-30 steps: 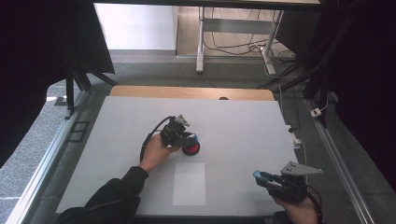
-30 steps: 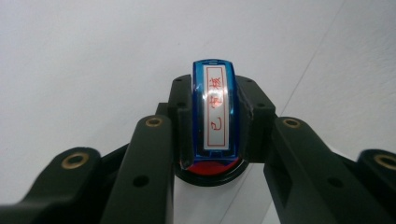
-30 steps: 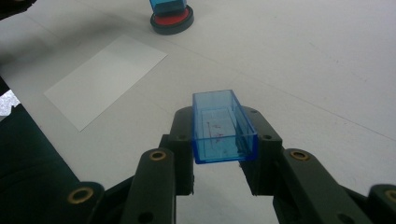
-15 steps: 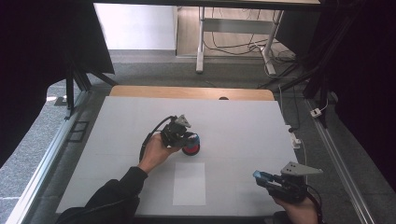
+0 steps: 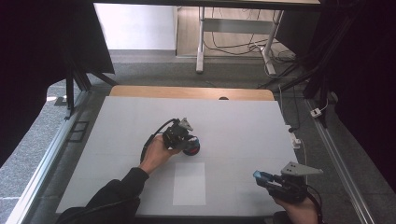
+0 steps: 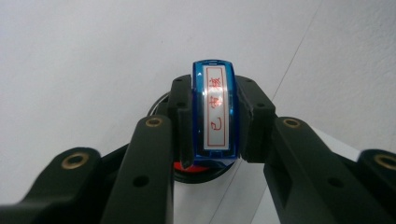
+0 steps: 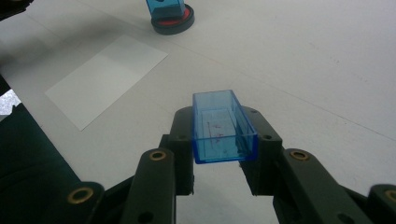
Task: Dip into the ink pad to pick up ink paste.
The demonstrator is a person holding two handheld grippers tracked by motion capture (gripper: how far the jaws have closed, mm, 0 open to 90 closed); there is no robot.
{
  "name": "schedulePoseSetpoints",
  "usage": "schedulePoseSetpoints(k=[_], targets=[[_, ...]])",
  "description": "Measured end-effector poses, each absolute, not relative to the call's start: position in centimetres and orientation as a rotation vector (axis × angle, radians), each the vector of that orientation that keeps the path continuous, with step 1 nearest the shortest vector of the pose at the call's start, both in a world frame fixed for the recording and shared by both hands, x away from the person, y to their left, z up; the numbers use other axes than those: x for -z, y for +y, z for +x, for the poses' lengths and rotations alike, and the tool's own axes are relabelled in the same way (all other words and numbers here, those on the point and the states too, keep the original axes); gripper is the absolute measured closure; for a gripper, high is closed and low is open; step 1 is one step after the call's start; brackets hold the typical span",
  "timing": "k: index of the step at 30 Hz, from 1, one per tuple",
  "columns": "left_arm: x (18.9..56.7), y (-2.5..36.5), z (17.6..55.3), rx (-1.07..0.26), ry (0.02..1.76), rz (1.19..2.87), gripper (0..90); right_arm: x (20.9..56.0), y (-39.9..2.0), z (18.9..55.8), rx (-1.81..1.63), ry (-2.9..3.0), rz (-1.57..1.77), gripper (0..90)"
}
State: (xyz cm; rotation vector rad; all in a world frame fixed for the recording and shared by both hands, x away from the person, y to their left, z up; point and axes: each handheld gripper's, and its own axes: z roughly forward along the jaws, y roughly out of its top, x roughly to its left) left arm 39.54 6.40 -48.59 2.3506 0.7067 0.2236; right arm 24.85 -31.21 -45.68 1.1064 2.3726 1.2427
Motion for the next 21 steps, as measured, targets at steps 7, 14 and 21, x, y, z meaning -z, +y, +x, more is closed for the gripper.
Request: schedulePoseSetpoints(k=[7, 14, 21], targets=[[48.5, 5.9, 39.3, -0.259, 0.692, 2.378, 70.8, 45.7, -31.2, 24.8, -1.243, 2.371, 1.108, 67.6], [48.7, 6.6, 40.0, -0.166, 0.756, 2.326, 70.9, 45.7, -31.2, 24.9, -1.236, 2.380, 1.106, 67.7], [49.0, 7.4, 40.8, -0.060, 0.827, 2.259, 71.0, 45.7, -31.1, 24.9, -1.236, 2.379, 1.107, 67.6]])
